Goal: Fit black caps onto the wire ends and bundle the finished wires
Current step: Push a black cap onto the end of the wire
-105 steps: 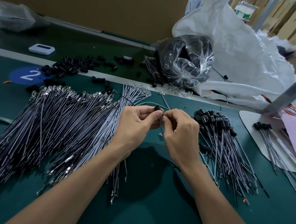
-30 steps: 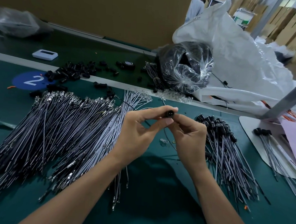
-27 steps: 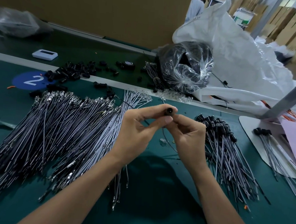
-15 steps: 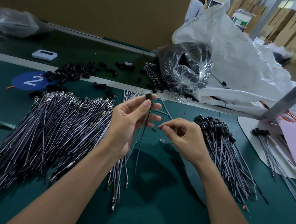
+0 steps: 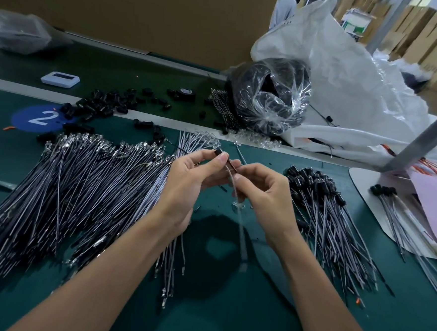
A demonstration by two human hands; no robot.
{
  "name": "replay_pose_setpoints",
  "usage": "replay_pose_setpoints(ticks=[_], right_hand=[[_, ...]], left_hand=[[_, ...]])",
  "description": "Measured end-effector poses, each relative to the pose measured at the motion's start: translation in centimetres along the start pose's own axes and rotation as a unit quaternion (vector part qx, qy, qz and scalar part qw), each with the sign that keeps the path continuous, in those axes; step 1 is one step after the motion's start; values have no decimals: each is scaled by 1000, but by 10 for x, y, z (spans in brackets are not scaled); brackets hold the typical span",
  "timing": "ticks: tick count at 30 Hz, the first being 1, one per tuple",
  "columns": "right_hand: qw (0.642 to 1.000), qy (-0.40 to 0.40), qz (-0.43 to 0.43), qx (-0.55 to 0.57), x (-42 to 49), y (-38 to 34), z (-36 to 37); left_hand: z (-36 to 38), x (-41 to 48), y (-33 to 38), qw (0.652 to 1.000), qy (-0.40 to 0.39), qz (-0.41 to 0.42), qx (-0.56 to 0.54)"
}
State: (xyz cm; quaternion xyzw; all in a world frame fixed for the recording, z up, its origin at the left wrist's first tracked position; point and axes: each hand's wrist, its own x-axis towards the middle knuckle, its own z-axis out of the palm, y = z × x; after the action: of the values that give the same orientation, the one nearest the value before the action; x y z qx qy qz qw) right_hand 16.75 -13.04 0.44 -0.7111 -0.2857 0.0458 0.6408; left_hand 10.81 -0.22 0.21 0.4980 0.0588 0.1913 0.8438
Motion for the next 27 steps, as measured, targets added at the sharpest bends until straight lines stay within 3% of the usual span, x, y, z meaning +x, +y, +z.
replay_pose_setpoints(ticks=[5,12,19,27], right_hand=[[990,65,-88,-84,-2,0,-1],[948,67,-167,-264,-2,5,4],[973,79,-89,-196,-1,0,0],[947,123,-169,-244,-4,-1,4]], left_hand=[[-3,3,-3,999,26,1,26],[0,0,-6,998,34,15,47],[0,-1,-5,998,-3,12,57],[2,1,-10,1000,15,0,-7]])
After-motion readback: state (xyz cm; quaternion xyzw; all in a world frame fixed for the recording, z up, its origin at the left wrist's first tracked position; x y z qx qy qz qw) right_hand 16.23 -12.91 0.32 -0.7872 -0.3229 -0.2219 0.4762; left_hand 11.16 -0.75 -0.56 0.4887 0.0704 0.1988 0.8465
